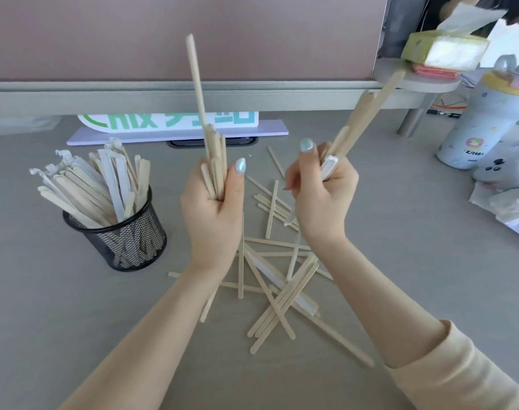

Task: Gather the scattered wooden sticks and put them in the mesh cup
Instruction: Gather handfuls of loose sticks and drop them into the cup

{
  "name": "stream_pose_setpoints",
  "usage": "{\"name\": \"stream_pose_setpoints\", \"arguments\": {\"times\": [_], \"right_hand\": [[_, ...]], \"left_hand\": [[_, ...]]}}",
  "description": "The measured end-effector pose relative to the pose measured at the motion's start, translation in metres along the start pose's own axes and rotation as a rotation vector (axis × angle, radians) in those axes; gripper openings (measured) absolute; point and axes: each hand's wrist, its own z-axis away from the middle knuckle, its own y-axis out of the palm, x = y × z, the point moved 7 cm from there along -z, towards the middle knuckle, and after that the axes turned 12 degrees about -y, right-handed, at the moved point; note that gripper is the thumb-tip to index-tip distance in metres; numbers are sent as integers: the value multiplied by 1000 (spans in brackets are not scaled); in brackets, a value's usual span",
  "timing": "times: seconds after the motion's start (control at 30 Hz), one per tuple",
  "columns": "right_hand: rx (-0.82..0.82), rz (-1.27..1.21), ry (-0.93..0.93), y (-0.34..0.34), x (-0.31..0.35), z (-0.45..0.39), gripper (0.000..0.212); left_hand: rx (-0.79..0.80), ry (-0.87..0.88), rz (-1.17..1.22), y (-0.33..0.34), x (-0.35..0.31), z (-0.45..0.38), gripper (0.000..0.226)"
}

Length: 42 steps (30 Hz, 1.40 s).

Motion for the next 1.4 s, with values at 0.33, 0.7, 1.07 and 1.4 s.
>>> {"name": "stream_pose_setpoints", "arguments": {"times": [0.33,0.7,1.07,1.4], "right_hand": [[86,52,-92,10,4,12,46],[255,107,-304,30,10,28,25],[271,148,94,32,-10,39,9],[-113,-153,291,21,7,-1,44]], "left_hand": [[-5,-103,24,1,9,4,24],[117,-401,13,11,42,9,30],[94,-581,-64,-12,44,8,45],[-309,-142,215,-113,-38,-57,48]]}}
